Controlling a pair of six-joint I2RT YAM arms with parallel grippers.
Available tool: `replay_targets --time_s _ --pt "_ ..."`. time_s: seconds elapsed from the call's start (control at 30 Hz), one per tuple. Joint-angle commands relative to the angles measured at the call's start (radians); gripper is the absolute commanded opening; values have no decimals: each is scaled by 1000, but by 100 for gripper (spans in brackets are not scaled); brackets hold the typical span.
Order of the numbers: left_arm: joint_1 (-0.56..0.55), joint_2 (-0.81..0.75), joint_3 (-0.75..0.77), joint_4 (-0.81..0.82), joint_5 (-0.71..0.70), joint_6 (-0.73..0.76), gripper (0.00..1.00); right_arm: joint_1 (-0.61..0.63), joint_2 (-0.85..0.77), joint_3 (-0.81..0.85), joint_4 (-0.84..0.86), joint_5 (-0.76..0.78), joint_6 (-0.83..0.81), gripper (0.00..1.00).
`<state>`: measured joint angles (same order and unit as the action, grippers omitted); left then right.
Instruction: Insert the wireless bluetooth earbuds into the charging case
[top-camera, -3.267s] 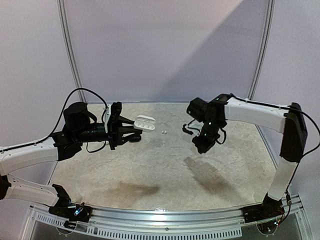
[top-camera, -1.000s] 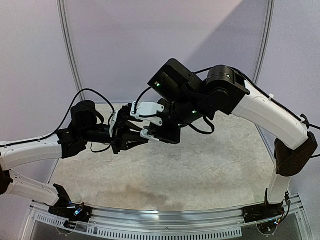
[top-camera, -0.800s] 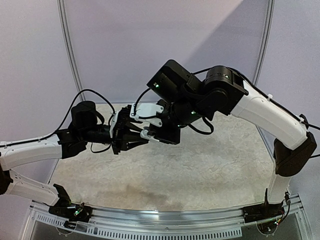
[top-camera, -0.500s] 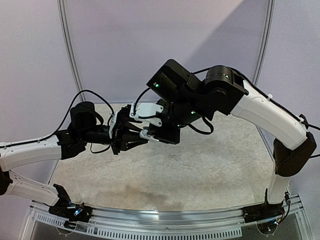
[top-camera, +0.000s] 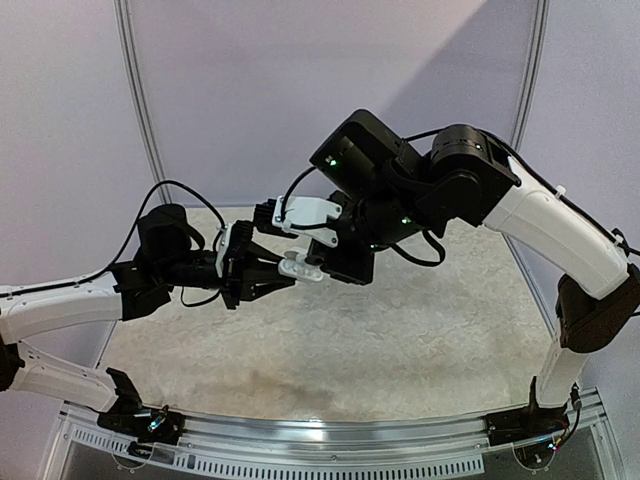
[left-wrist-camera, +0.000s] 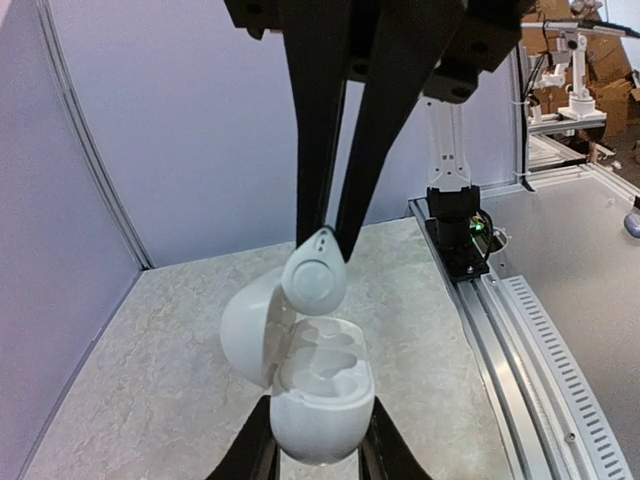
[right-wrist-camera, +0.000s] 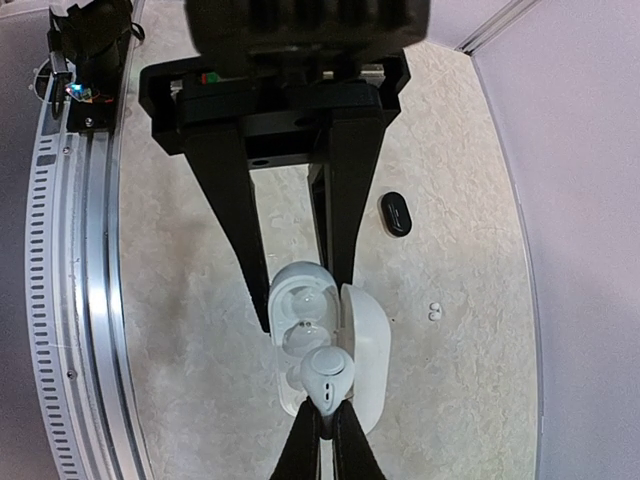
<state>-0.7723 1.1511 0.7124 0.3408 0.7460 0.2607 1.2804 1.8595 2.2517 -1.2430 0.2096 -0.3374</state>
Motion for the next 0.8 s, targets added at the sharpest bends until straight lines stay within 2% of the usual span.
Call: replay_targets --time_s 0.0,0.4,0.77 --pt "-13 -16 -24 45 12 3 0 3 -24 -10 -29 12 19 0" --pt "-14 9 -47 145 88 55 0 3 -33 -51 -60 39 53 0" --pt "-10 17 -36 142 86 48 0 3 -77 -119 6 40 15 0"
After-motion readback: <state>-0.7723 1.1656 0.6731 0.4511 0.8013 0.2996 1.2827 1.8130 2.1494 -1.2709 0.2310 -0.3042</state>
